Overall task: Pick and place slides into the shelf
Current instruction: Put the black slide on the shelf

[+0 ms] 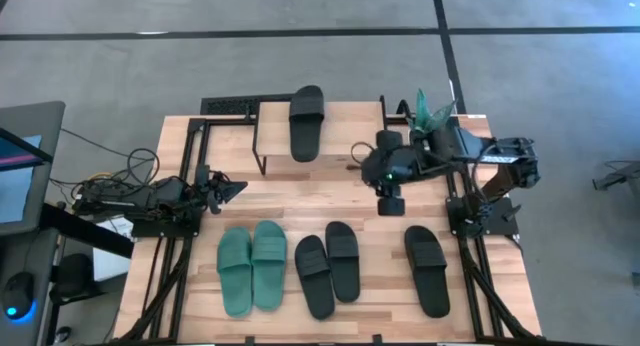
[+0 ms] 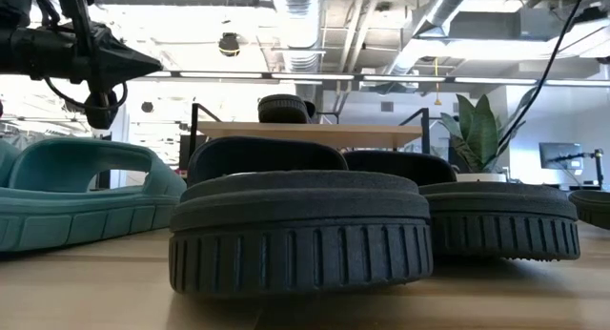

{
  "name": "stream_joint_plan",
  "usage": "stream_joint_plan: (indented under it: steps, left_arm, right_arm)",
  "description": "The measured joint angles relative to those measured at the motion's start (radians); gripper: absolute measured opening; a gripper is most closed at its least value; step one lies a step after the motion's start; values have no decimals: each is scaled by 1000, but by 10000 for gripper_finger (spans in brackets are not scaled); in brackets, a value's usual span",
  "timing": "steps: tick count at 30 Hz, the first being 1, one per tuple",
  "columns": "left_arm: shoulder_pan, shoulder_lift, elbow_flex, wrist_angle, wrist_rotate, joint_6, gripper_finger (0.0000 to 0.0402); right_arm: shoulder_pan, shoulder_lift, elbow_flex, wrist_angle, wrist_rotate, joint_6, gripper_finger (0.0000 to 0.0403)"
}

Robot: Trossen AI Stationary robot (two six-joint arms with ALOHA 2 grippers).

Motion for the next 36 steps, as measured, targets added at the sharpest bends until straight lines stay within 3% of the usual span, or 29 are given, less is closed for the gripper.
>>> stream_joint_plan:
  steps: [3,14,20,29,36]
  left_arm:
    - [0,0,0,0,0,0,0]
    - [0,0,0,0,1,-1,0]
    - [0,0,0,0,14,-29,0]
    - [0,0,0,0,40,-40,0]
    - [0,0,0,0,36,-40,0]
  right_arm:
    - [56,-1,-1,-84,25,86,153]
    - [309,-35,-4,-78,126,383,137]
    - [445,-35,-18,-77,125,513,126]
    - [605,-32,-225,-78,-16,685,120]
    - [704,-32,-394,-78,-19,872,120]
